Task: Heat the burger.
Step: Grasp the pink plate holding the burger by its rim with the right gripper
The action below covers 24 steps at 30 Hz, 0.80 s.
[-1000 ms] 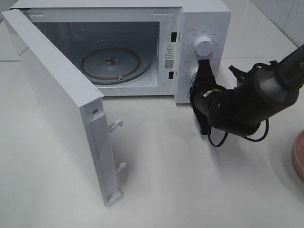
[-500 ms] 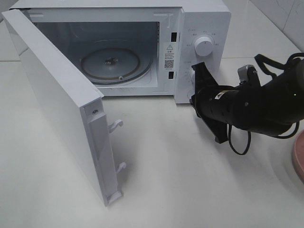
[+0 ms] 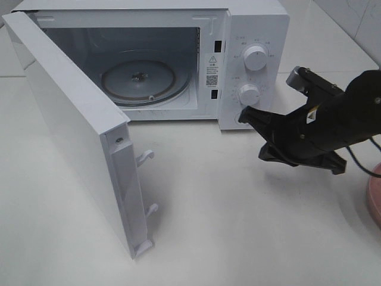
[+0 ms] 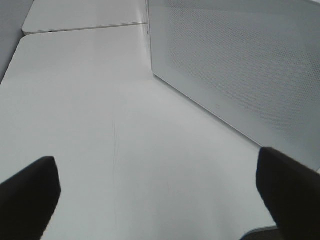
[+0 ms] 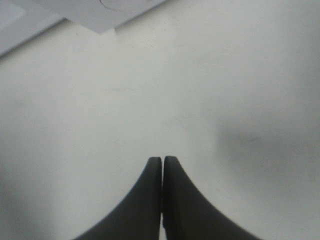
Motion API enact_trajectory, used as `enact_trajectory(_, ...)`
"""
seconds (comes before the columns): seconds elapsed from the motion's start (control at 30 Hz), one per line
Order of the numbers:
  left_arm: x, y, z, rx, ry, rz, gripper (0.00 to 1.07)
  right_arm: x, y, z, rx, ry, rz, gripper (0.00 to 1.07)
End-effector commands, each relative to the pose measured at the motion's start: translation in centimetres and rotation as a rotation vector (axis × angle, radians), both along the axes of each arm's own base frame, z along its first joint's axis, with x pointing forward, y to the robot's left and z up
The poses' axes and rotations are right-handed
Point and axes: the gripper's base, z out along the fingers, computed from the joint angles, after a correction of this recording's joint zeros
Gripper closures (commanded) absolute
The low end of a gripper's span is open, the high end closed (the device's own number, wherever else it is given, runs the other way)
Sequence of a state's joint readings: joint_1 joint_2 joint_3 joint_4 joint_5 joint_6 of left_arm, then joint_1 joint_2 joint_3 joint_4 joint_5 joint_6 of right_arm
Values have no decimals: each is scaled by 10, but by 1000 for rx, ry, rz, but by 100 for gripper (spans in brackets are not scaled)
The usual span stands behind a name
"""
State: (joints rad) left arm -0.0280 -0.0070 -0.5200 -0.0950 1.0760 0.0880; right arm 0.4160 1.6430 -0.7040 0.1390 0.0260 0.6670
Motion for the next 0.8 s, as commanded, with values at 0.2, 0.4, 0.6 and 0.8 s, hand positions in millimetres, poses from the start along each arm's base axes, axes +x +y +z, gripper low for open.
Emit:
enact_trajectory(0.2, -2, 0, 0, -6, -19, -7, 7, -25, -35, 23, -278, 134, 347, 104)
enact_trajectory(0.4, -2, 0, 0, -6, -19, -7, 7, -38, -50, 31, -346, 211, 480, 103)
enact_trajectory(0.6, -2, 0, 0, -6, -19, -7, 7, -48, -76, 44, -394, 264, 544, 102)
enact_trajectory(0.8, -2, 0, 0, -6, -19, -7, 7, -52, -100, 52, -438, 285, 495, 101)
